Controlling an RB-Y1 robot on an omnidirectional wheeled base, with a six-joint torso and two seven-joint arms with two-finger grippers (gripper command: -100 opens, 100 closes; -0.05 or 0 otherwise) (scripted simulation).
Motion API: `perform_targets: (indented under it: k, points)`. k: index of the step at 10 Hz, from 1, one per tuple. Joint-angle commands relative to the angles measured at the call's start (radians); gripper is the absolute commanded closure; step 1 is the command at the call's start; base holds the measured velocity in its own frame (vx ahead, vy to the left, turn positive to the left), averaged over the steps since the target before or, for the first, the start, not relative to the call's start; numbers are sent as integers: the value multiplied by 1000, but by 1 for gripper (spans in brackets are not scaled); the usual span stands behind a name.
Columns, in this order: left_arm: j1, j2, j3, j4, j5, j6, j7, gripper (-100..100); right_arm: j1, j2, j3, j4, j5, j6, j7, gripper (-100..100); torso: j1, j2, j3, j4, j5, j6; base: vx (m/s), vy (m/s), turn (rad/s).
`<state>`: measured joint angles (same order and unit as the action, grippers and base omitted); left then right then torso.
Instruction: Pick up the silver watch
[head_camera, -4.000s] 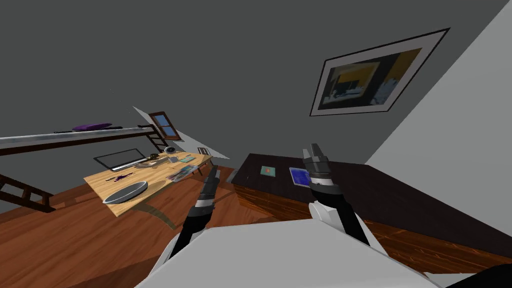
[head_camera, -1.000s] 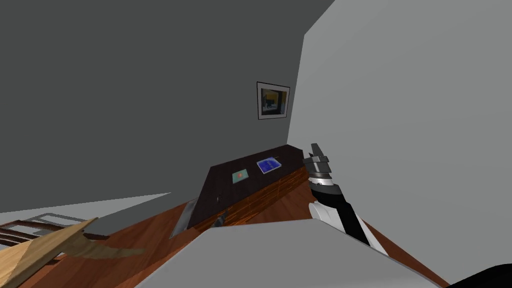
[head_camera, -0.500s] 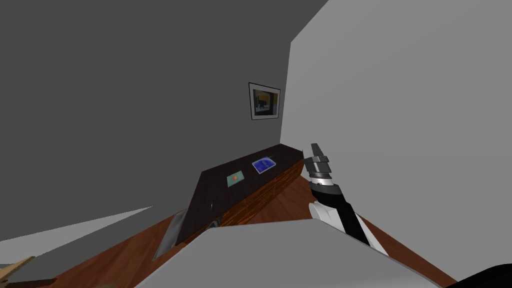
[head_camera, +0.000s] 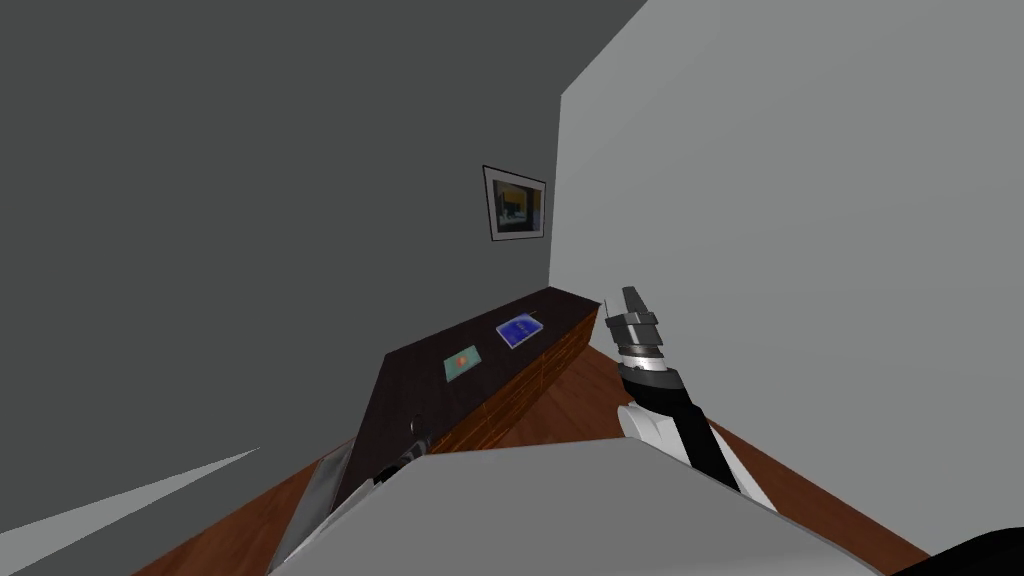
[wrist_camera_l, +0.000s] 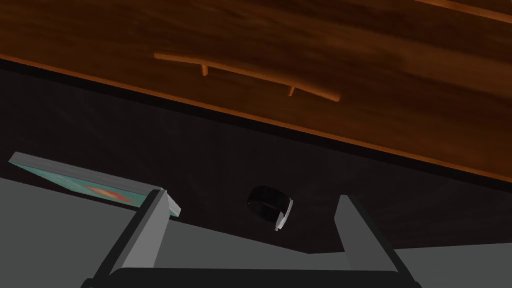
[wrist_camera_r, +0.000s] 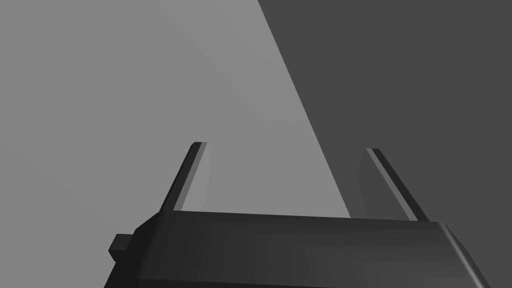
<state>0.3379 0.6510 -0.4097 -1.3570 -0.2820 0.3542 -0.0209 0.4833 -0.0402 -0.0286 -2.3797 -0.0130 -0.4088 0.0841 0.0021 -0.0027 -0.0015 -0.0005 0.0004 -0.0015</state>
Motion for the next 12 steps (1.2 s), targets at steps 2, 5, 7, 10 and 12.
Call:
perform_targets:
  k: [2,5,7,10,12]
  points:
    - [-42,30,-12,42,-4,59,-2,-100,0,0,0,0,0,0,0,0,0,0,0,0,0,0,7,31,-159]
    - [-68,43,-20,60,-1,87,-5,-100,0,0,0,0,0,0,0,0,0,-1,-1,0,0,0,15,30,-114]
    - [-88,28,-10,99,-3,81,-10,-100,0,0,0,0,0,0,0,0,-2,0,0,0,0,-1,-9,5,-42]
    - [-116,4,5,156,-5,63,-16,-100,0,0,0,0,0,0,0,0,-1,3,1,0,0,-1,-32,15,-65]
    - [-134,-12,16,194,-7,52,-20,-100,0,0,0,0,0,0,0,0,-2,2,1,0,0,-1,-27,7,-62]
